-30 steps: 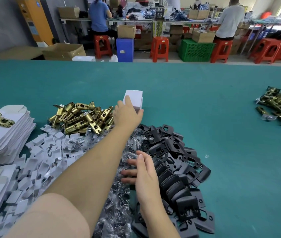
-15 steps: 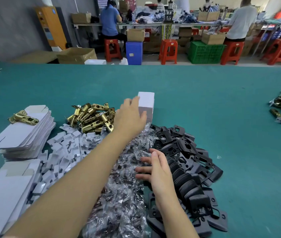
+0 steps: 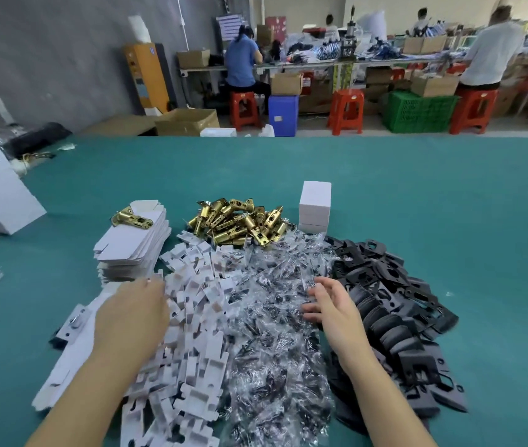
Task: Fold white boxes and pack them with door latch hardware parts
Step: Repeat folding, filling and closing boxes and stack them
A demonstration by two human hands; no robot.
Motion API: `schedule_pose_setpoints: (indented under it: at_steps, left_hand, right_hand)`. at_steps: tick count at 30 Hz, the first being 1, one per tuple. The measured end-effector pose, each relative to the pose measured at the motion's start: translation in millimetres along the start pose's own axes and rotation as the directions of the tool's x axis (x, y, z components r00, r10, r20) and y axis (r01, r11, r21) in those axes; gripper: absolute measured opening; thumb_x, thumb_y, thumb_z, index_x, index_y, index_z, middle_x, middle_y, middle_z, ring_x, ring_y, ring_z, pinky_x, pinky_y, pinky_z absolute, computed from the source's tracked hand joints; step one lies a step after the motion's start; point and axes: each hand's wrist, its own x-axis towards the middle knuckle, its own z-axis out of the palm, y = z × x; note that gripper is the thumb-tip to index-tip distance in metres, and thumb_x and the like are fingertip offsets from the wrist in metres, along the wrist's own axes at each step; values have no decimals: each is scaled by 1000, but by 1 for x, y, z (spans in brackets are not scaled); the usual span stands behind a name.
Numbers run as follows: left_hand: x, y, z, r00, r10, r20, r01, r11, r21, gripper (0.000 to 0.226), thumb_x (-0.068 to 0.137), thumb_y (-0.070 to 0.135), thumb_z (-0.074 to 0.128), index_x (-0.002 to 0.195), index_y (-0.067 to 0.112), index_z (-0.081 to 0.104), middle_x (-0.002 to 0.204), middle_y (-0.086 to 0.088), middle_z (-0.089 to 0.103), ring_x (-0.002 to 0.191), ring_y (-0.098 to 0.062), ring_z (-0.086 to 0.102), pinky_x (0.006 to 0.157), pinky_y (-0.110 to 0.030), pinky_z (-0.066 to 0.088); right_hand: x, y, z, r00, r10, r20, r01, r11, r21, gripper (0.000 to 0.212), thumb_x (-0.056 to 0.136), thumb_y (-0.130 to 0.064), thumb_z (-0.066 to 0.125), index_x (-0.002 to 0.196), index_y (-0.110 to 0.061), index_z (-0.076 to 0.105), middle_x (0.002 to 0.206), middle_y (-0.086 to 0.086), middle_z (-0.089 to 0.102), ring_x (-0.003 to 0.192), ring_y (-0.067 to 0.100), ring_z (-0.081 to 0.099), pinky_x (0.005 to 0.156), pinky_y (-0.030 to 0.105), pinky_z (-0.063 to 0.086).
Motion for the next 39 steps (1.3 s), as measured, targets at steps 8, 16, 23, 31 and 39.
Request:
schedule_pose_setpoints:
  at_steps: [8,16,23,31,39]
  left_hand:
    - [-6,-35,22,987,-109,121,91,985,147,43,100,56,41,132,29,49,120,0,59,111,-23,55,71,-33,41]
    - [2,-26,19,989,-70,132,48,986,162,17,97,40,50,102,24,46,79,8,51,79,-19,55,54,-27,35]
    - [9,-21,20,987,-73,143,48,985,168,12,99,31,47,92,22,42,79,6,48,78,-19,54,54,-27,32]
    - [9,-15,27,990,-22,140,-17,964,266,2,97,25,48,95,25,48,68,9,37,76,-18,52,57,-23,36]
    - [10,-15,37,996,-2,92,-35,918,395,23,90,15,52,113,18,54,86,8,69,77,-14,66,56,-22,45]
  right_hand:
    - [0,4,-1,1000,-30,8,30,999,-16,12,106,-33,55,114,-38,62,101,-1,73,86,14,74,88,44,62]
    - [1,7,-2,999,-28,20,28,1000,-4,13,105,-32,55,116,-35,63,100,-1,72,86,13,73,88,42,62]
    - [2,8,-2,999,-22,29,22,1000,1,12,106,-31,54,113,-35,63,99,-1,72,85,12,73,88,41,62]
    - [4,10,-2,1000,-3,28,3,1000,5,12,105,-34,55,112,-36,64,97,-1,74,86,14,74,90,45,61]
    - [4,11,-2,999,0,35,1,1000,-25,17,106,-34,51,111,-31,67,89,-14,73,85,14,74,91,46,60]
